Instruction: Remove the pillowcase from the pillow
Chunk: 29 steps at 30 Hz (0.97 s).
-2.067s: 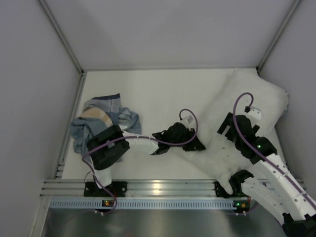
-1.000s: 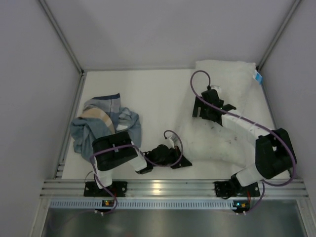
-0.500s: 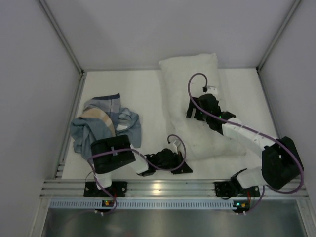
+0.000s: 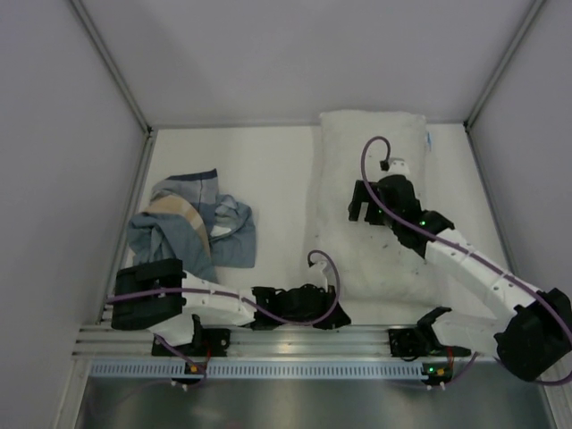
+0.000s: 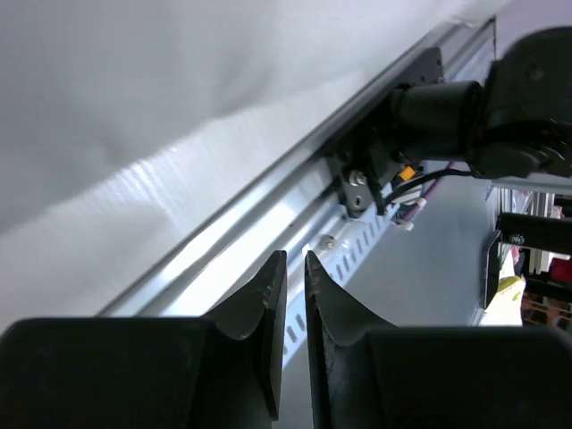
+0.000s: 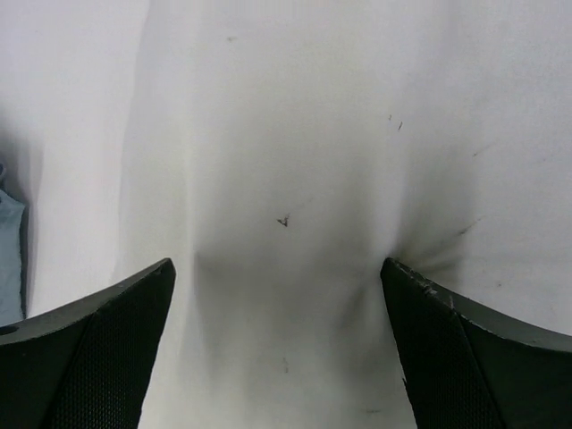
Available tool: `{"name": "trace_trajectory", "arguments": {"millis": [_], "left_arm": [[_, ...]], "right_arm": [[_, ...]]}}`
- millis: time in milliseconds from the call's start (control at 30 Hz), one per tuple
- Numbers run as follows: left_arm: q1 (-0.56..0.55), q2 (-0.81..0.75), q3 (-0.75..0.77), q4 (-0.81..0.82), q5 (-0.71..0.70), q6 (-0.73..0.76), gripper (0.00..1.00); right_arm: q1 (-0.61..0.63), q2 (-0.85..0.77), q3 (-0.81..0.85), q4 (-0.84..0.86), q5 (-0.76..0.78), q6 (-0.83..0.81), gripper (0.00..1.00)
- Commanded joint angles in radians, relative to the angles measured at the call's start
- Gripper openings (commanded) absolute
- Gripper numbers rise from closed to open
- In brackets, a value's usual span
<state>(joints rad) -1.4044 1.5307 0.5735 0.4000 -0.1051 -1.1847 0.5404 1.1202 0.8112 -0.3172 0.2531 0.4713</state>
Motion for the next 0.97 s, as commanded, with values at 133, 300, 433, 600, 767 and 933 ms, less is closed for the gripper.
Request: {"name": "trace_trajectory", "arguments": {"millis": [133,300,433,600,767,933], "left_arm": [[-0.083,-0.124,0.049,-0.19,-0.192,0.02,0.34],[-0.085,-0.242,0.042,-0.299,-0.255,0.034,0.55],[-0.085,-0.38,0.042,-0.435,-0.327,0.056,0.67],[-0.084,-0.546,0.048,-0.536,-0.367,0.092,0.77],[-0.084,-0.739,-0.032,-0.494,-0.305,0.122,0.87],[-0.082,-0.958,-0.211,-0.236,-0.118,0.152,0.93]], "right_arm": [[-0.002,-0.016,0.253,-0.22,-0.054,-0.043,0.94],[-0.002,-0.167,0.25,-0.357,-0.038,-0.031,0.94],[0.0,-0.362,0.203,-0.428,-0.035,-0.01,0.95],[0.0,-0.571,0.099,-0.465,-0.083,0.055,0.97],[-0.002,-0.802,-0.114,-0.398,-0.201,0.139,0.99],[-0.002,-1.034,-0.343,-0.228,-0.443,0.269,1.0]]}}
